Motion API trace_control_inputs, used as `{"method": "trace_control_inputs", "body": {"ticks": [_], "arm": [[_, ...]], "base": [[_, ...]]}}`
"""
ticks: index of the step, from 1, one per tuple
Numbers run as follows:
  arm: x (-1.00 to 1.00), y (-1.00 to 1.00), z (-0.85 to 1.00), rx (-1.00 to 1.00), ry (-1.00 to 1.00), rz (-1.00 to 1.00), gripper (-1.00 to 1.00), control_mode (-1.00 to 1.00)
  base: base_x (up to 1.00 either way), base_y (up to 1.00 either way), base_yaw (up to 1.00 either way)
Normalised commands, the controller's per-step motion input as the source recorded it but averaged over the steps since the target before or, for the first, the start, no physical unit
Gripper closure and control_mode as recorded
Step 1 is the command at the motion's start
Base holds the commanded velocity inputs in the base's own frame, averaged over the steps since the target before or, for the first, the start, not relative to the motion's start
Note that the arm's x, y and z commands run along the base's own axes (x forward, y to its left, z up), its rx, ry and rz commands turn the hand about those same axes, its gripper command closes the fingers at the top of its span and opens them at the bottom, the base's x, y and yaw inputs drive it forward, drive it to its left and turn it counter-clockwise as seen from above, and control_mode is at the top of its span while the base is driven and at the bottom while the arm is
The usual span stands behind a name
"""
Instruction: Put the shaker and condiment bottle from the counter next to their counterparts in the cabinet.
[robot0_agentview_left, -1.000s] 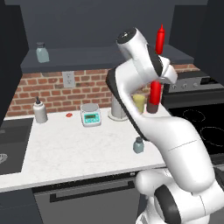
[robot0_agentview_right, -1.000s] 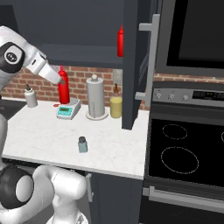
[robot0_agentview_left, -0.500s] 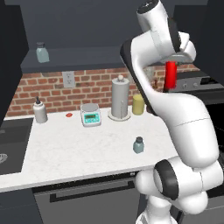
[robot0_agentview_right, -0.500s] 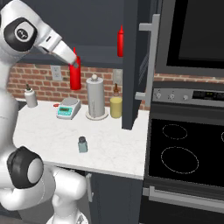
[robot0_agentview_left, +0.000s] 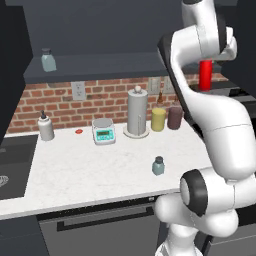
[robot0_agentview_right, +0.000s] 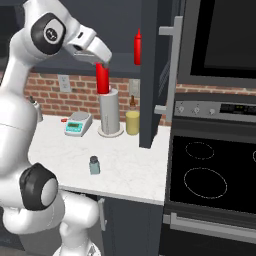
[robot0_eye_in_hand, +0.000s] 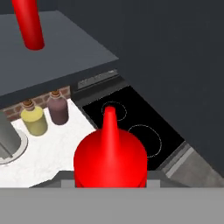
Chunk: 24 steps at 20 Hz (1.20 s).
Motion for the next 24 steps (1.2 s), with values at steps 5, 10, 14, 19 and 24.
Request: {"method": "trace_control_inputs", "body": {"ticks": [5,10,14,19,24], "arm": [[0.03,-0.13,0.02,-0.01,-0.16,0.26,1.0,-1.0],[0.11,-0.03,0.1,0.0,-0.05,0.2,1.0,-1.0],[0.4,-0.15,0.2,0.01,0.0,0.17,1.0,-1.0],[0.36,-0.25,0.24,0.0,0.0,0.11,1.0,-1.0],[0.34,-0.21,0.16,0.0,0.0,0.08,1.0,-1.0]], "base": [[0.0,0.0,0.0],[0.0,0.0,0.0],[0.0,0.0,0.0],[0.0,0.0,0.0],[0.0,0.0,0.0]]}}
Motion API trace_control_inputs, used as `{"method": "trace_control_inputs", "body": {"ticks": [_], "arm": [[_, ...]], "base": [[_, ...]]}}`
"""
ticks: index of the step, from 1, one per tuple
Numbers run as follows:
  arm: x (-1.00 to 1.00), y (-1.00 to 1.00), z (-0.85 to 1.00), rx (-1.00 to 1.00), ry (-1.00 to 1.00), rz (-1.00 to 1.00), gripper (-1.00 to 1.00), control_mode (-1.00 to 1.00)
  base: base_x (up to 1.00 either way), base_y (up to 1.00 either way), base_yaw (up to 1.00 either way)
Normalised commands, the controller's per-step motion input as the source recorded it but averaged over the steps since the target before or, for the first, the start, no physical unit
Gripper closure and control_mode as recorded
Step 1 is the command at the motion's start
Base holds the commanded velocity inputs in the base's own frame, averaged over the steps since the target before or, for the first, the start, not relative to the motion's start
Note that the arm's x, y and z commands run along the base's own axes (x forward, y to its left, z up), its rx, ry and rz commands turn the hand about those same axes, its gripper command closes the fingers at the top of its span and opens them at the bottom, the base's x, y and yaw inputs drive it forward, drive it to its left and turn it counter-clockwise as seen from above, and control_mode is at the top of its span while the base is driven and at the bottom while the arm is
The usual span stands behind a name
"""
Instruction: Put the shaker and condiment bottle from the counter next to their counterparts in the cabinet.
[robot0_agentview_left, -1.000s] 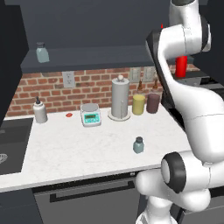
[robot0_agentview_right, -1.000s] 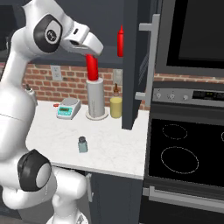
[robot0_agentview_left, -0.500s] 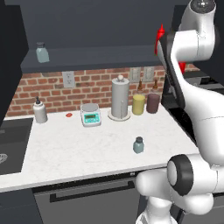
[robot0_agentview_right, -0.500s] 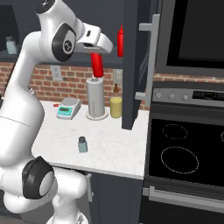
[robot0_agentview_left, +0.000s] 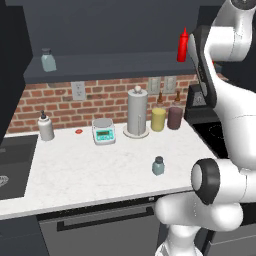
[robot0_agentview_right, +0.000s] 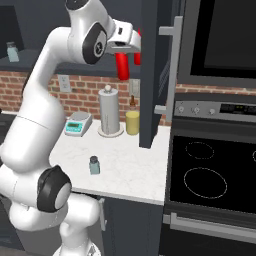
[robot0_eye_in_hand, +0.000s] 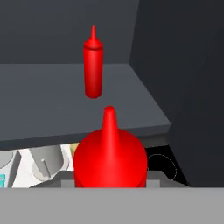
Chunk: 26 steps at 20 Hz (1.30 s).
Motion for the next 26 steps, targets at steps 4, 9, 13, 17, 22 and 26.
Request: {"method": "trace_control_inputs", "body": {"ticks": [4,9,13,17,22,26], "arm": [[0.29,-0.11,0.05,0.0,0.02,0.05,1.0,-1.0],[0.31,-0.01,0.0,0.0,0.0,0.04,1.0,-1.0],[0.28,0.0,0.0,0.0,0.0,0.02,1.0,-1.0],[0.23,-0.01,0.0,0.02,0.0,0.02,1.0,-1.0],[0.17,0.0,0.0,0.05,0.0,0.03,1.0,-1.0],[0.07,0.0,0.0,0.02,0.0,0.01,1.0,-1.0]], "base": [[0.0,0.0,0.0],[0.0,0.0,0.0],[0.0,0.0,0.0],[0.0,0.0,0.0],[0.0,0.0,0.0],[0.0,0.0,0.0]]}}
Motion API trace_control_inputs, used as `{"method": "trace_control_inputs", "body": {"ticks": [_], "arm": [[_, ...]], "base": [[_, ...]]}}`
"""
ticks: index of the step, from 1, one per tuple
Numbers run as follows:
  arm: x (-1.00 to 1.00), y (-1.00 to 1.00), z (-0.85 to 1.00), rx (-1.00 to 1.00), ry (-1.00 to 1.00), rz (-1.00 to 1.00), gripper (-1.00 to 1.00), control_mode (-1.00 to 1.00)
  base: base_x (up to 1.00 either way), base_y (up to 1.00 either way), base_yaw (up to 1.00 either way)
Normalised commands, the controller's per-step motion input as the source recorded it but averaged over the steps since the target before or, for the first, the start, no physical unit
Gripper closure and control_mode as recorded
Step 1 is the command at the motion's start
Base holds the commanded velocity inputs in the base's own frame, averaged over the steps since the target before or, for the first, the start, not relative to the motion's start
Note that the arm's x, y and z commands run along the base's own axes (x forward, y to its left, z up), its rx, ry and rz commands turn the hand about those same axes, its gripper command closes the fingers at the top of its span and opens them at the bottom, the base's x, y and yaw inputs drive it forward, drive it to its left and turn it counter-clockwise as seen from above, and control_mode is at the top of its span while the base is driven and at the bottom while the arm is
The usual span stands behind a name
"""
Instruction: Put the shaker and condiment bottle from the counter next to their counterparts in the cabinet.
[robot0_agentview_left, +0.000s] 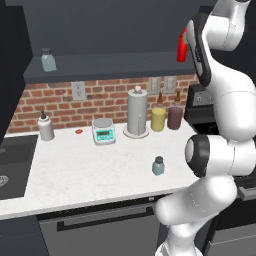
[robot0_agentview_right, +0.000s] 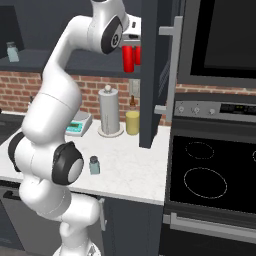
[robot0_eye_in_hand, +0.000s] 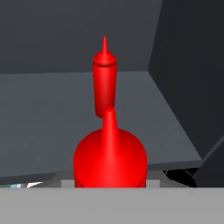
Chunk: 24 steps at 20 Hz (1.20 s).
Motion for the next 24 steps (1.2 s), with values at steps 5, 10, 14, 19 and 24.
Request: {"method": "trace_control_inputs", "body": {"ticks": [5,10,14,19,24], "arm": [[0.12,0.0,-0.02,0.0,0.0,0.0,1.0,-1.0],[0.14,0.0,-0.09,0.0,0.0,0.01,1.0,-1.0],[0.17,0.0,-0.09,0.0,0.0,0.0,1.0,-1.0],[0.21,0.0,0.0,0.0,0.0,0.01,1.0,-1.0],[0.27,-0.04,0.0,0.0,0.0,0.02,1.0,-1.0]], "base": [[0.0,0.0,0.0],[0.0,0.0,0.0],[0.0,0.0,0.0],[0.0,0.0,0.0],[0.0,0.0,0.0]]}}
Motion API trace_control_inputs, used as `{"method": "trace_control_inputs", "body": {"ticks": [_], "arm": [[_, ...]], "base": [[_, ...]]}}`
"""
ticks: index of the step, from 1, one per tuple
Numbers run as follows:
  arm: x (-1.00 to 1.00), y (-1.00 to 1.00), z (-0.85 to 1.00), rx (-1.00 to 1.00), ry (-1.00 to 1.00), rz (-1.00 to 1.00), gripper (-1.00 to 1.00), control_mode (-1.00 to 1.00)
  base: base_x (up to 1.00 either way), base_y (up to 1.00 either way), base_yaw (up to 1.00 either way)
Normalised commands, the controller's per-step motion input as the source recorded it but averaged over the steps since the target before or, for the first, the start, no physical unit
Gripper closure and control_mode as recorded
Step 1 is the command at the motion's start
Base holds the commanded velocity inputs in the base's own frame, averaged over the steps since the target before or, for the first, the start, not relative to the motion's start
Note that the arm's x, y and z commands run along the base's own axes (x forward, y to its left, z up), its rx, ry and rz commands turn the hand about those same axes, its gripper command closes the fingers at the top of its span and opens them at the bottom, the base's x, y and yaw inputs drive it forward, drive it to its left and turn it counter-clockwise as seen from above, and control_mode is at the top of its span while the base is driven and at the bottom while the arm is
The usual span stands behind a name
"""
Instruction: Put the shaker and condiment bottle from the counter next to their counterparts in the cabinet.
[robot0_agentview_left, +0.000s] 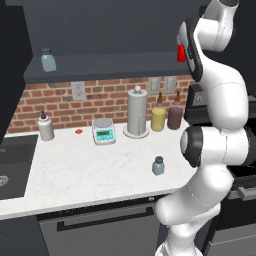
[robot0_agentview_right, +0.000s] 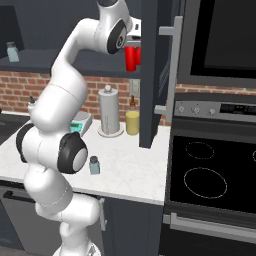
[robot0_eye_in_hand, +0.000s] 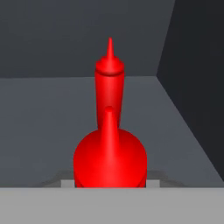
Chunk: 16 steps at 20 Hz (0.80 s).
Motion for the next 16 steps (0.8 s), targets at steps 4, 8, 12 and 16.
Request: {"method": "trace_control_inputs", "body": {"ticks": [4,8,12,16], "arm": [[0.25,-0.01,0.0,0.0,0.0,0.01,1.0,-1.0],[0.24,0.0,0.0,0.0,0.0,0.01,1.0,-1.0],[0.23,0.0,0.0,0.0,0.0,0.0,1.0,-1.0],[0.15,0.0,0.0,0.0,0.0,0.01,1.0,-1.0]], "base": [[0.0,0.0,0.0],[0.0,0.0,0.0],[0.0,0.0,0.0],[0.0,0.0,0.0]]}}
